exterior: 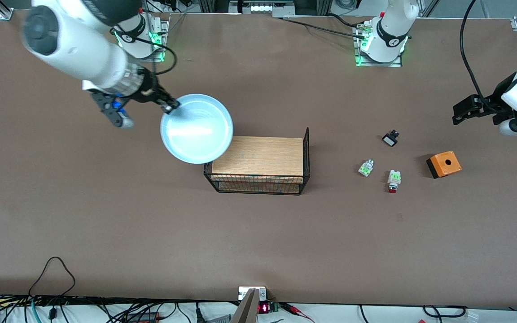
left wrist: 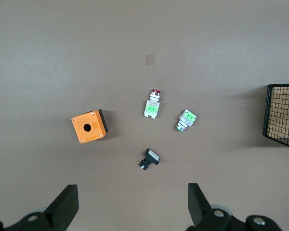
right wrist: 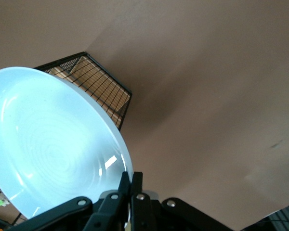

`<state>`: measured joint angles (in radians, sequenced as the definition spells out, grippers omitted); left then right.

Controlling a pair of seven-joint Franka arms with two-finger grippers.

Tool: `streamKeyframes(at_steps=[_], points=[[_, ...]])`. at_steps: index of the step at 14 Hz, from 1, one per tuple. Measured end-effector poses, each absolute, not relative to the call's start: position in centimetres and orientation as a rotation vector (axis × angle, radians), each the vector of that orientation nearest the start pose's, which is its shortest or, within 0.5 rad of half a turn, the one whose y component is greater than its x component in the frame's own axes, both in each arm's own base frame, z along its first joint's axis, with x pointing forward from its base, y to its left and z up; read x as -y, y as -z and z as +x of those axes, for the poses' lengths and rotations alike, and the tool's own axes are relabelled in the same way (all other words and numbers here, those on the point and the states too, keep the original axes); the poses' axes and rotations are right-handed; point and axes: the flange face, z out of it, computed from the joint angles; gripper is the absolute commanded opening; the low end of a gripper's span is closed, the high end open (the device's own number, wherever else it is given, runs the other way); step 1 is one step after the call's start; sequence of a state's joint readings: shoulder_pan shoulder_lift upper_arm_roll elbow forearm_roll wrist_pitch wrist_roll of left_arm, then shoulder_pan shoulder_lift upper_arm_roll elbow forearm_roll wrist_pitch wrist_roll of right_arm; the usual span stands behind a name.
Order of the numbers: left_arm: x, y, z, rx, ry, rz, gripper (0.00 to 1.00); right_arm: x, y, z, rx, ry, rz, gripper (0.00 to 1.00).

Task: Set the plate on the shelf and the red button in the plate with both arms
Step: 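Lift the plate with the right gripper and carry it over the basket, then lower the plate onto the basket while the left gripper reaches the red button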

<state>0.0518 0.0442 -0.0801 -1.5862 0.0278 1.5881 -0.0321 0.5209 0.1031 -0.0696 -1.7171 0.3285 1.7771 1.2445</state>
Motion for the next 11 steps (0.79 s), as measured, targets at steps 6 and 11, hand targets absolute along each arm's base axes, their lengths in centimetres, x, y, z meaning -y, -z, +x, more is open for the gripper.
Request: streamKeyframes(at_steps=[6, 11], points=[[1.2, -59.4, 56.8, 0.005, -0.069, -3.115, 1.00, -36.9, -48.4, 49.9, -1.358, -0.352, -2.606, 0.00], [1.2, -57.8, 56.7, -0.001, -0.186, -3.110, 1.00, -39.8, -47.7, 48.2, -1.364, -0.364, -2.609, 0.00]])
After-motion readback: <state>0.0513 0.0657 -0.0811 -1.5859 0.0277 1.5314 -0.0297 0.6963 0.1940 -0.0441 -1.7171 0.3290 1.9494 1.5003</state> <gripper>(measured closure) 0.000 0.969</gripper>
